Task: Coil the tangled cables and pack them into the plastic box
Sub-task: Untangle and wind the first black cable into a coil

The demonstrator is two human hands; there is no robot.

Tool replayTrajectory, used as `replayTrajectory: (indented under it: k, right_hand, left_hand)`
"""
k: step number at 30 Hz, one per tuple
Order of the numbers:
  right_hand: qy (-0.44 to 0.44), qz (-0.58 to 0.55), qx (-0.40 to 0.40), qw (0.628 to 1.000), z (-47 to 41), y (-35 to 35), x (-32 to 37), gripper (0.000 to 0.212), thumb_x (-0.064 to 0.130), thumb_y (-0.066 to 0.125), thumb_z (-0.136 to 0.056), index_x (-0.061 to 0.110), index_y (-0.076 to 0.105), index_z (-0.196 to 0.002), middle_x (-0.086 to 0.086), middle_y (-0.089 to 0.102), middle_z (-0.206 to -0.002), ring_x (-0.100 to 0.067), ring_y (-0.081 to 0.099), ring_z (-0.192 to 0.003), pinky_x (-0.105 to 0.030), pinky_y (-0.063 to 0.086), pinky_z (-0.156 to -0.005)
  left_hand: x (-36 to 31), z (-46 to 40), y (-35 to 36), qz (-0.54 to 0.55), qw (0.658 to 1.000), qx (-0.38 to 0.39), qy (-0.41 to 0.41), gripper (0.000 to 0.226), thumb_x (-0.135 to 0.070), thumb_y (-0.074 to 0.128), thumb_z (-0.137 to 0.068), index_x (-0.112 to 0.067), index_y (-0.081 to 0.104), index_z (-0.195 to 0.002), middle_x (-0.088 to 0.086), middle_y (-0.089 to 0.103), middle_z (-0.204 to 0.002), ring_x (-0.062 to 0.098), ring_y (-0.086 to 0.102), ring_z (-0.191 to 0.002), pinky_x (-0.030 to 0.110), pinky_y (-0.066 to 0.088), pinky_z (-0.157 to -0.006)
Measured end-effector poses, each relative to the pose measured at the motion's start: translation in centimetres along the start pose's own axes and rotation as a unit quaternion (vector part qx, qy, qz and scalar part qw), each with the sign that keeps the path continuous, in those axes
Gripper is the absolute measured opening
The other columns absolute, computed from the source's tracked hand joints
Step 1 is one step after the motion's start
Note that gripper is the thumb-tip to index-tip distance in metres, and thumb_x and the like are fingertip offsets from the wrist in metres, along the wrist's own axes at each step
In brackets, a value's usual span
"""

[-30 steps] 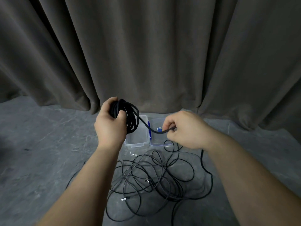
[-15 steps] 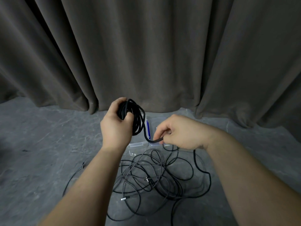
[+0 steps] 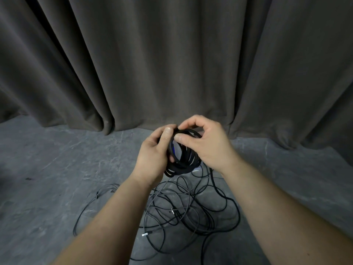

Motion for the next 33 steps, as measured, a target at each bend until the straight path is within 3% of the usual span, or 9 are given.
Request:
replayTrajectory:
  k: [3, 6, 10, 13, 16, 20, 22, 27, 33]
  right_hand:
    - [0.015, -0.008, -0.041, 0.999, 0.0, 0.2, -0.3, 0.018, 0.019, 0.081, -0.074, 0.027, 0.067, -0.081, 0.003, 0.064, -0.091, 0.0, 0.061, -0.083, -0.013, 0.046, -0.078]
    - [0.024, -0.021, -0.068, 0.997, -0.1, 0.5, -0.4, 0.016, 0.017, 0.082, -0.074, 0.024, 0.068, -0.08, 0.003, 0.062, -0.089, 0.005, 0.059, -0.078, -0.007, 0.042, -0.072]
    - [0.012, -0.041, -0.056, 0.998, -0.1, 0.5, -0.3, 0.018, 0.012, 0.08, -0.074, 0.026, 0.069, -0.078, -0.003, 0.067, -0.088, 0.003, 0.061, -0.074, -0.009, 0.045, -0.07]
    - [0.036, -0.1, -0.042, 0.993, -0.3, -0.2, -0.7, 0.021, 0.007, 0.075, -0.079, 0.027, 0.071, -0.08, -0.001, 0.07, -0.084, -0.004, 0.066, -0.076, -0.019, 0.051, -0.074]
    - [0.079, -0.167, -0.052, 0.981, -0.5, -1.1, -1.3, 0.019, 0.002, 0.068, -0.084, 0.021, 0.069, -0.083, 0.0, 0.07, -0.073, -0.009, 0.064, -0.069, -0.024, 0.053, -0.069]
    - [0.071, -0.122, -0.048, 0.989, -0.3, -1.1, -1.7, 0.016, 0.003, 0.067, -0.085, 0.017, 0.07, -0.078, 0.004, 0.069, -0.066, -0.006, 0.062, -0.063, -0.019, 0.049, -0.059]
    - [0.07, -0.114, -0.076, 0.988, -0.4, -1.0, -1.8, 0.017, 0.005, 0.068, -0.085, 0.018, 0.071, -0.075, 0.003, 0.069, -0.064, -0.008, 0.062, -0.061, -0.022, 0.05, -0.057]
    - [0.046, -0.055, -0.108, 0.992, -0.6, -0.5, -2.4, 0.016, 0.01, 0.069, -0.085, 0.022, 0.072, -0.074, 0.003, 0.07, -0.065, -0.012, 0.064, -0.062, -0.035, 0.055, -0.065]
    - [0.024, 0.016, -0.114, 0.993, -0.2, 0.1, -2.7, 0.015, 0.015, 0.068, -0.086, 0.026, 0.073, -0.078, 0.008, 0.071, -0.071, -0.008, 0.067, -0.068, -0.032, 0.056, -0.069]
  left_hand:
    - [-0.3, 0.3, 0.5, 0.017, 1.0, 0.001, 0.01, 0.028, -0.033, 0.044, -0.099, -0.018, 0.067, -0.104, -0.003, 0.074, -0.085, 0.012, 0.064, -0.075, 0.017, 0.05, -0.065]
    - [-0.5, 0.5, 0.7, 0.012, 1.0, -0.001, 0.025, 0.02, -0.028, 0.048, -0.098, -0.02, 0.066, -0.099, -0.013, 0.065, -0.061, -0.001, 0.054, -0.052, 0.013, 0.045, -0.052]
    - [-0.4, 0.3, 0.2, 0.045, 0.999, 0.007, 0.01, 0.015, -0.015, 0.064, -0.089, -0.016, 0.066, -0.104, -0.009, 0.065, -0.069, 0.008, 0.054, -0.054, 0.019, 0.047, -0.054]
    - [-0.6, 0.4, 0.1, 0.051, 0.999, -0.006, 0.016, 0.017, -0.008, 0.064, -0.089, -0.015, 0.065, -0.105, -0.005, 0.063, -0.066, 0.01, 0.051, -0.048, 0.019, 0.046, -0.049]
    - [-0.7, 0.0, -0.2, 0.059, 0.997, -0.041, 0.027, 0.018, -0.005, 0.061, -0.09, -0.016, 0.065, -0.104, -0.01, 0.061, -0.06, 0.006, 0.052, -0.048, 0.018, 0.044, -0.051]
    - [-0.6, -0.5, -0.5, 0.08, 0.995, -0.045, 0.025, 0.017, -0.006, 0.061, -0.09, -0.017, 0.066, -0.102, -0.009, 0.055, -0.055, 0.011, 0.043, -0.045, 0.022, 0.041, -0.048]
    - [-0.5, -0.5, -0.3, 0.067, 0.997, -0.036, 0.033, 0.015, -0.008, 0.063, -0.09, -0.017, 0.067, -0.101, -0.007, 0.052, -0.052, 0.012, 0.04, -0.043, 0.022, 0.038, -0.046]
    - [-0.6, -0.3, -0.2, 0.046, 0.996, -0.047, 0.056, 0.017, -0.007, 0.068, -0.084, -0.015, 0.067, -0.099, -0.011, 0.057, -0.052, 0.003, 0.05, -0.047, 0.013, 0.042, -0.051]
    - [-0.6, -0.2, -0.5, 0.017, 0.997, -0.037, 0.072, 0.021, -0.003, 0.07, -0.083, -0.02, 0.066, -0.097, -0.011, 0.062, -0.065, 0.002, 0.054, -0.052, 0.014, 0.044, -0.055]
Point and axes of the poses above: each hand's wrist, its own z-axis away from the middle knuckle, its own y-axis out of the palm, x = y × z, the point moved 2 cm from there along -z, towards the middle knuckle
